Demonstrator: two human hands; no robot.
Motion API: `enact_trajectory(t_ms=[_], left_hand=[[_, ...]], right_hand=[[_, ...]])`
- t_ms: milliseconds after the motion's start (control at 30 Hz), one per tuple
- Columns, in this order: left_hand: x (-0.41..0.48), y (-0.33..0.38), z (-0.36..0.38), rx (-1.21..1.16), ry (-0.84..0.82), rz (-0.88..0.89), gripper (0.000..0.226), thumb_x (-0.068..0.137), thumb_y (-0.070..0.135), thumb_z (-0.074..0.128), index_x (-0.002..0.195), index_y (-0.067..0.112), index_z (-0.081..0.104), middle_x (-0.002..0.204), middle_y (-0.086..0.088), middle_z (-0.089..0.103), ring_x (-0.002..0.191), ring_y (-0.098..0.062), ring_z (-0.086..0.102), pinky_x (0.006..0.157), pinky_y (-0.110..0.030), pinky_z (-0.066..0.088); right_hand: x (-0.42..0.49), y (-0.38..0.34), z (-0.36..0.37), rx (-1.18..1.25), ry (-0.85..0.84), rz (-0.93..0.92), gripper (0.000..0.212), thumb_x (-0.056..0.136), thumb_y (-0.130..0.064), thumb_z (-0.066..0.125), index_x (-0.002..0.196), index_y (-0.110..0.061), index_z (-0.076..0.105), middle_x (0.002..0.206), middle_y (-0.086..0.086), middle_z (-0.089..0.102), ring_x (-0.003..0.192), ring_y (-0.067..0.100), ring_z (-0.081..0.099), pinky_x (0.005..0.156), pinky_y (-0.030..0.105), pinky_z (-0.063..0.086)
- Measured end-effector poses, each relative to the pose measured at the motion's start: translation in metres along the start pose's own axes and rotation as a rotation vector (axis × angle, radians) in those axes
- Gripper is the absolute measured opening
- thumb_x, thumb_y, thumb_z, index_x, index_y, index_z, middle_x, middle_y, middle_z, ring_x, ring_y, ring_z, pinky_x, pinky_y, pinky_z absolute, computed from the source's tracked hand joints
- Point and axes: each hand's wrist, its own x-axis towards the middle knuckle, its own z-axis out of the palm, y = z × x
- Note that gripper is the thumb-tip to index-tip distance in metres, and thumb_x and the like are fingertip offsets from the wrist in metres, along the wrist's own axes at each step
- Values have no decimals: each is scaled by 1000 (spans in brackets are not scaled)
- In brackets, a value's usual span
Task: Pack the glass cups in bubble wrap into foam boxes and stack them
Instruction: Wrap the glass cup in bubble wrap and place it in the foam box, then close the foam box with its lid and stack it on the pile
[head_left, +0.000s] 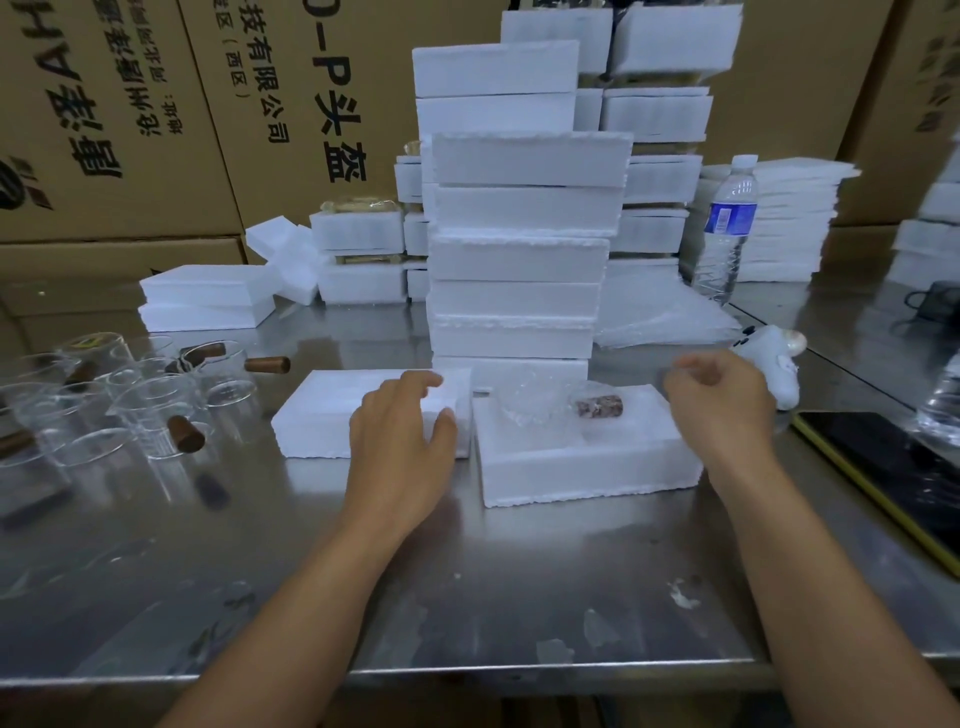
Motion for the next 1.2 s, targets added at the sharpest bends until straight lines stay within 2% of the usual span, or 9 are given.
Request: enact_trajectory(t_ms=[167,267,467,600,667,800,867,1067,1200], left_hand=[[2,-3,2,201,-60,-3,30,89,28,59,117,19,58,115,0,62,113,-23,46,96,-27,25],[2,-4,0,196,-79,-8,34,86,31,63,118,22,58,114,0,59,113,-22,41,92,-27,28],[3,-13,-11,189,-83,69,30,88,23,63,118,24,60,112,2,52,113,-19,40,84,-23,27],[10,-4,-29,-126,133,146,23,85,16,68,107,23,62,100,17,55,99,-5,48,81,-11,32],[14,6,-40,-324,164,160,22,87,11,66,101,27,60,98,18,60,96,-9,58,85,-16,41],[16,31,-61,-717,252,158,21,87,12,65,96,30,59,94,17,67,91,4,64,82,-15,49],[19,39,-68,-966,274,86,20,80,24,66,99,25,59,95,14,70,99,-3,65,92,-23,50],[19,49,-67,-1679,112,-117,22,80,25,58,102,24,58,97,9,69,100,-10,65,100,-31,48],[8,53,-44,-1762,-6,-227,29,78,24,58,106,20,60,97,7,72,96,-9,69,89,-28,54]], right_hand=[[0,-2,-2,118,-179,220,26,82,-1,61,108,-4,64,71,-4,50,61,7,42,52,19,32],[-3,-4,-4,144,-174,227,25,81,3,59,105,10,61,69,2,47,56,10,35,51,20,28],[-6,-5,-3,113,-162,229,23,81,2,56,102,11,62,64,0,43,55,11,33,50,21,28],[-4,-1,0,78,-167,190,27,80,-1,54,100,17,57,68,2,40,58,14,29,52,24,24],[-4,0,2,73,-184,187,26,81,-3,56,99,14,59,73,2,45,58,14,32,55,25,28],[-8,-3,4,65,-314,186,3,82,-10,61,85,-9,62,80,-1,55,68,10,46,61,25,37],[-10,-3,6,95,-386,173,2,85,-15,62,83,-17,61,88,0,61,77,15,54,72,29,44],[-7,-8,7,174,-127,-36,17,91,-37,55,89,-21,62,90,-3,65,73,7,55,66,22,40],[-13,-19,7,505,-340,1,33,95,-48,42,93,-23,64,69,-4,69,52,10,60,49,19,48]])
